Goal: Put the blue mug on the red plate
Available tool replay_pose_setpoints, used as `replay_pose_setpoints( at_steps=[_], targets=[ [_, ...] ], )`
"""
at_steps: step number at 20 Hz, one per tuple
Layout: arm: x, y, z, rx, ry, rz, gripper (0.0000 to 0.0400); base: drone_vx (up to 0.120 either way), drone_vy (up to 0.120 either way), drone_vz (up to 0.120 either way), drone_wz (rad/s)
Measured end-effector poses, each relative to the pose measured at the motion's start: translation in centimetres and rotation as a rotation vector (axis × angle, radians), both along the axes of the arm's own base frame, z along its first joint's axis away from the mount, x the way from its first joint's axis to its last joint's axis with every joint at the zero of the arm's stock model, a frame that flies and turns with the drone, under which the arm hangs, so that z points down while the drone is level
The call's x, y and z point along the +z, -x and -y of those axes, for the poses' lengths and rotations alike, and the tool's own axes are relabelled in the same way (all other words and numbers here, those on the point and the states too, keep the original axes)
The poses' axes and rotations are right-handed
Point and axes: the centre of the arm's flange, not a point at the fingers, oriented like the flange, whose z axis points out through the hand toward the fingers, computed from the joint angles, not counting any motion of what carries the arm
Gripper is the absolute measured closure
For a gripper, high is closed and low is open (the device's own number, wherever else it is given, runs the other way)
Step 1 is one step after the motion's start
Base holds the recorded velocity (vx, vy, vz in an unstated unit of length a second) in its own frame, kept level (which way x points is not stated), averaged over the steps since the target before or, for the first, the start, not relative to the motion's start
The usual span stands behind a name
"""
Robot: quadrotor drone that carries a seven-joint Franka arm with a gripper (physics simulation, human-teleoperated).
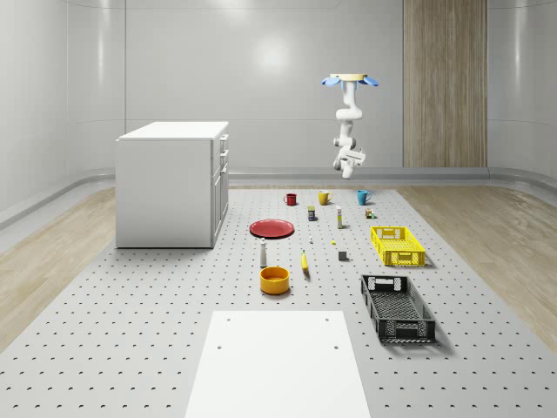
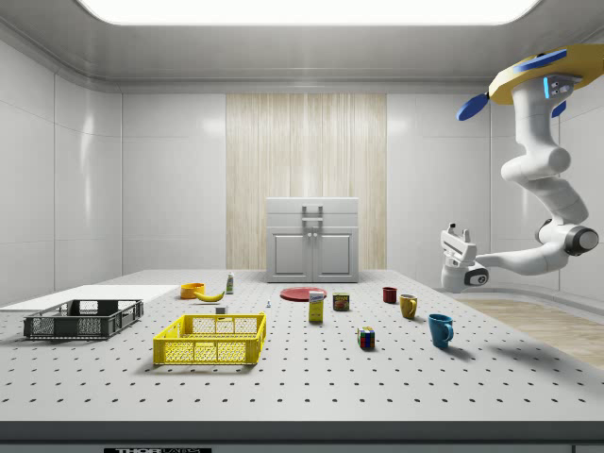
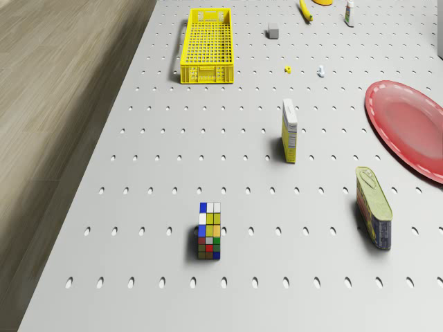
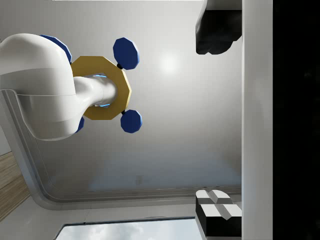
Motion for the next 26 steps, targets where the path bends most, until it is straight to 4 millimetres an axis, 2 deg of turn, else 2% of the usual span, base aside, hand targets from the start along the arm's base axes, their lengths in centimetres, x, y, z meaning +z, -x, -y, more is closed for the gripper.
replay_pose_setpoints(
  at_steps=[3, 5, 7, 10, 12, 14, 17, 21, 26],
  targets=[
    [-1.0, 0.0, -2.0, -0.007, 0.226, 0.002, 0.0000, 0.000, 0.000, 0.000, 0.000],
    [-2.4, 0.0, -3.6, -0.014, 0.440, 0.002, 0.0000, 0.000, 0.000, 0.000, 0.000],
    [-4.6, -0.1, -5.2, -0.023, 0.713, 0.002, 0.0000, 0.000, 0.000, -0.060, 0.000],
    [-9.3, -0.3, -6.4, -0.040, 1.209, 0.002, 0.0000, 0.000, 0.000, -0.120, 0.000],
    [-12.7, -0.4, -5.8, -0.052, 1.553, 0.001, 0.0000, 0.000, 0.000, -0.120, 0.000],
    [-15.4, -0.5, -4.3, -0.063, 1.863, 0.000, 0.0000, 0.000, 0.000, -0.120, 0.000],
    [-17.8, -0.6, -1.8, -0.075, 2.220, -0.001, 0.0000, 0.000, 0.000, -0.120, 0.000],
    [-18.9, -0.6, 0.8, -0.080, 2.504, -0.003, 0.0000, 0.050, 0.000, -0.120, 0.000],
    [-19.3, -0.6, 2.4, -0.080, 2.670, -0.004, 0.0000, 0.120, 0.000, -0.120, 0.000]
  ],
)
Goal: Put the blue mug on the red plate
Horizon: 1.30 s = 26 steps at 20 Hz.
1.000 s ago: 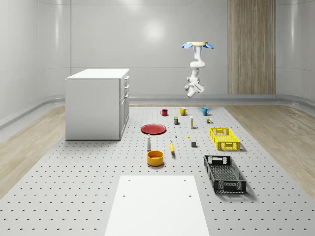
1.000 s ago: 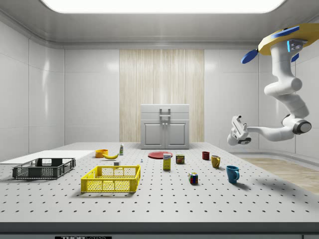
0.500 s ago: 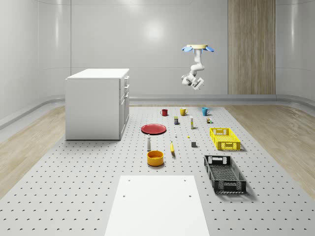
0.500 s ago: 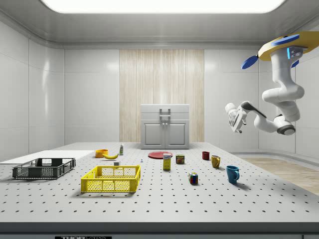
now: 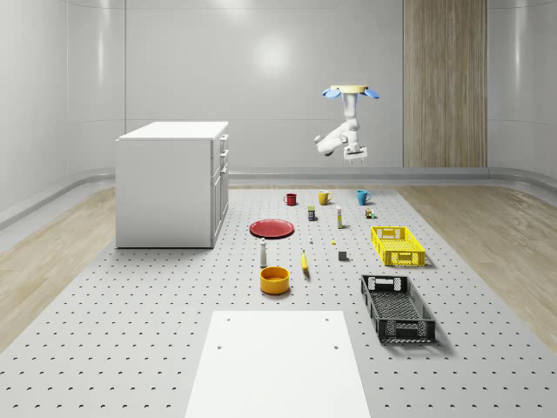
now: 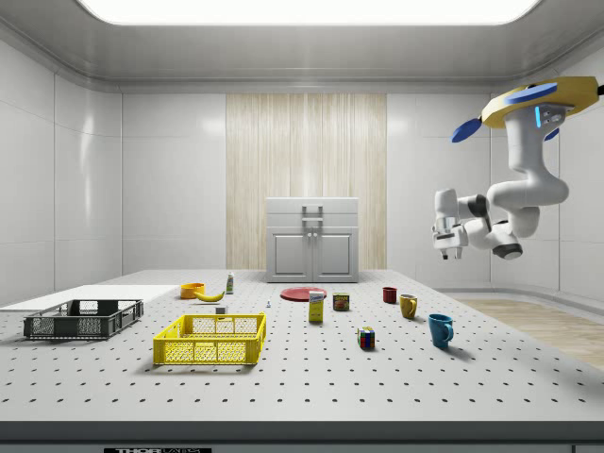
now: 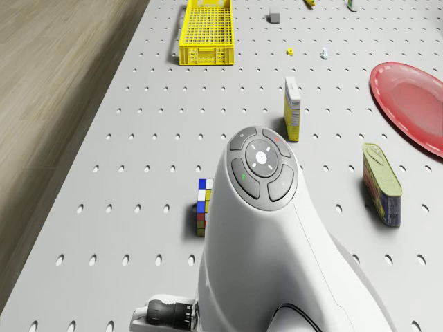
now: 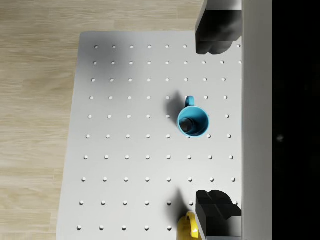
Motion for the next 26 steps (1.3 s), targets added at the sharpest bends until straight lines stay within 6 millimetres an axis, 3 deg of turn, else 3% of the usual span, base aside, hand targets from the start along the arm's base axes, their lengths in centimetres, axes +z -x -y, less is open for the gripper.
replay_pose_setpoints(
  at_steps=[5, 13, 26],
  targets=[
    [-0.08, 0.00, 0.66, -0.002, 0.067, -0.002, 0.0000, 0.112, 0.000, -0.120, 0.000],
    [-0.11, 0.01, 1.01, -0.002, 0.103, -0.004, 0.0000, 0.035, 0.000, -0.120, 0.000],
    [-0.11, 0.01, 1.10, -0.002, 0.112, -0.004, 0.0000, 0.000, 0.018, -0.120, 0.000]
  ],
)
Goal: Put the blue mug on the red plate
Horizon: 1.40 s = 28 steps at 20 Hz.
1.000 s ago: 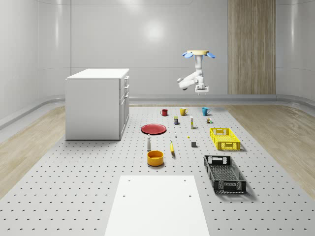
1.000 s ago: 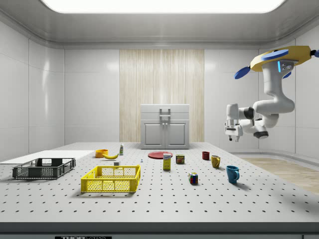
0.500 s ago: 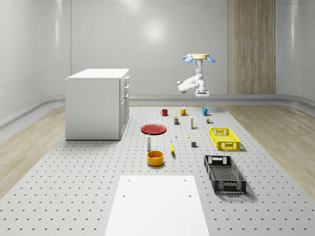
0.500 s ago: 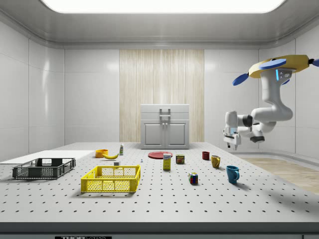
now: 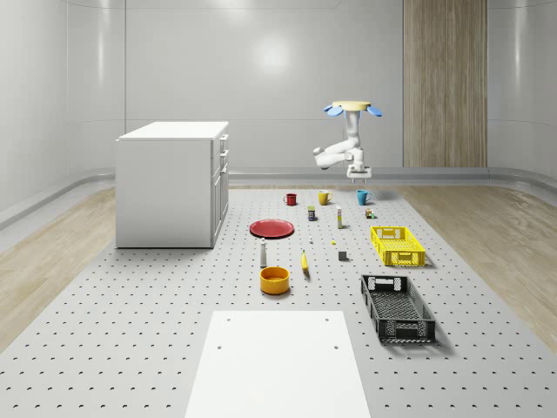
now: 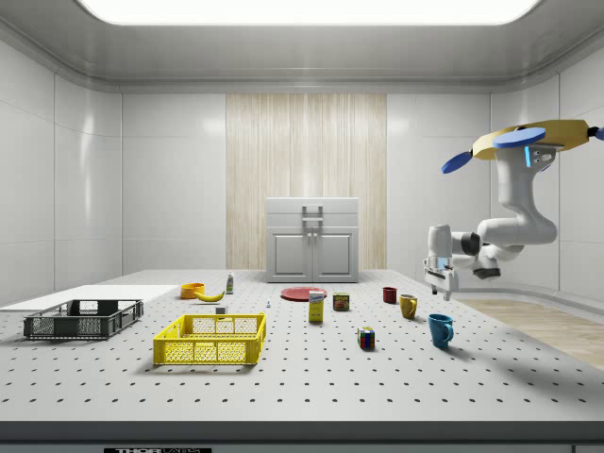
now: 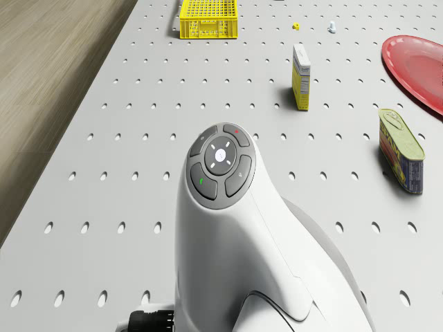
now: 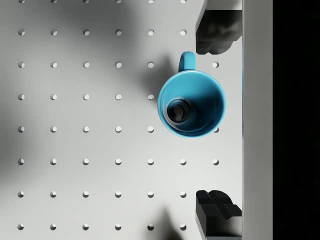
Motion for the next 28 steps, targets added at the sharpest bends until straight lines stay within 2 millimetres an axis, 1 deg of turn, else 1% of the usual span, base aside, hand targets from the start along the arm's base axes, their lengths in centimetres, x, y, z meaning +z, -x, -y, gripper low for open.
replay_pose_setpoints(
  at_steps=[8, 13, 19, 28],
  targets=[
    [0.0, 0.0, 0.0, 0.000, 0.001, 0.000, 0.0000, 0.000, 0.000, -0.115, 0.000],
    [1.0, 0.0, 0.0, 0.000, 0.001, 0.000, 0.0000, 0.000, 0.000, 0.000, 0.000],
    [1.9, 0.0, -0.6, 0.000, 0.001, 0.000, 0.0000, 0.000, 0.000, 0.000, 0.000],
    [2.6, -1.1, -0.8, 0.001, 0.001, 0.000, 0.0000, 0.000, 0.000, 0.000, 0.000]
  ],
)
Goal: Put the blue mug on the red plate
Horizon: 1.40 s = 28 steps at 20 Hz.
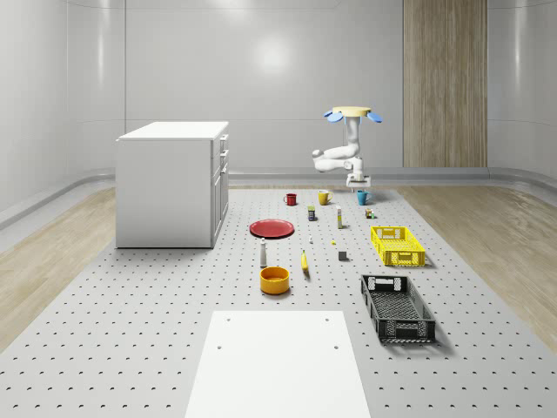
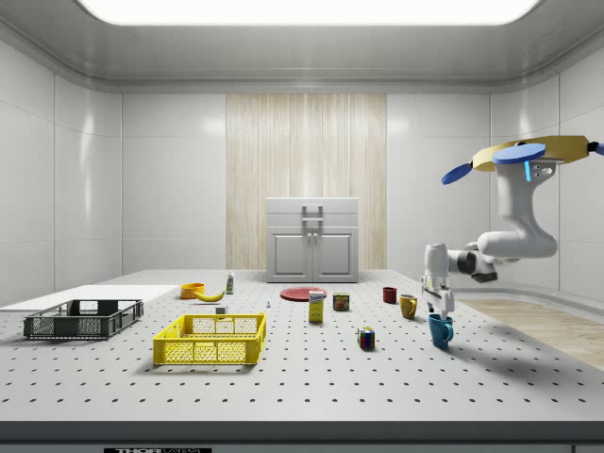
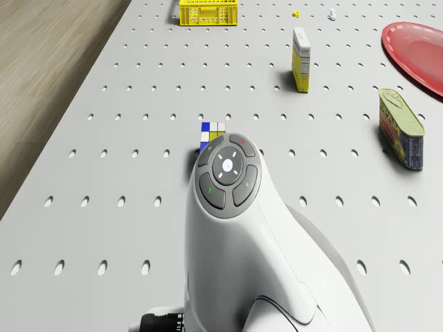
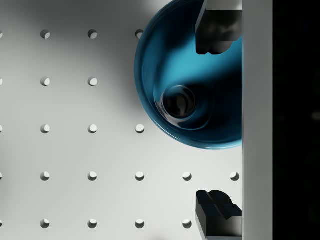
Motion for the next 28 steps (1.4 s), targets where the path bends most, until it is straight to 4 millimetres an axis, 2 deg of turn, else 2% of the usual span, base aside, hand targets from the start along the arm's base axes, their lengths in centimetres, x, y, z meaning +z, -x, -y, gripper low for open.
replay_pose_setpoints(
  at_steps=[9, 17, 18, 20, 22, 25, 28],
  targets=[
    [0.4, -0.2, -0.6, 0.000, 0.000, 0.000, 0.0000, 0.000, 0.000, 0.000, 0.000],
    [1.7, -0.3, -0.8, 0.000, 0.000, 0.000, 0.0000, 0.000, 0.000, 0.000, 0.000],
    [1.7, -0.3, -0.8, 0.000, 0.000, 0.000, 0.0024, 0.000, 0.000, 0.000, 0.000],
    [1.8, -0.3, -0.8, 0.000, 0.000, 0.000, 0.0132, 0.000, 0.000, 0.000, 0.000],
    [1.9, -0.3, -0.8, 0.000, 0.000, 0.000, 0.0198, 0.000, 0.000, 0.000, 0.000],
    [2.0, -0.3, -0.8, 0.000, 0.000, 0.000, 0.0252, 0.000, 0.000, 0.000, 0.000],
    [2.0, -0.3, -0.8, 0.000, 0.000, 0.000, 0.0277, 0.000, 0.000, 0.000, 0.000]
  ],
)
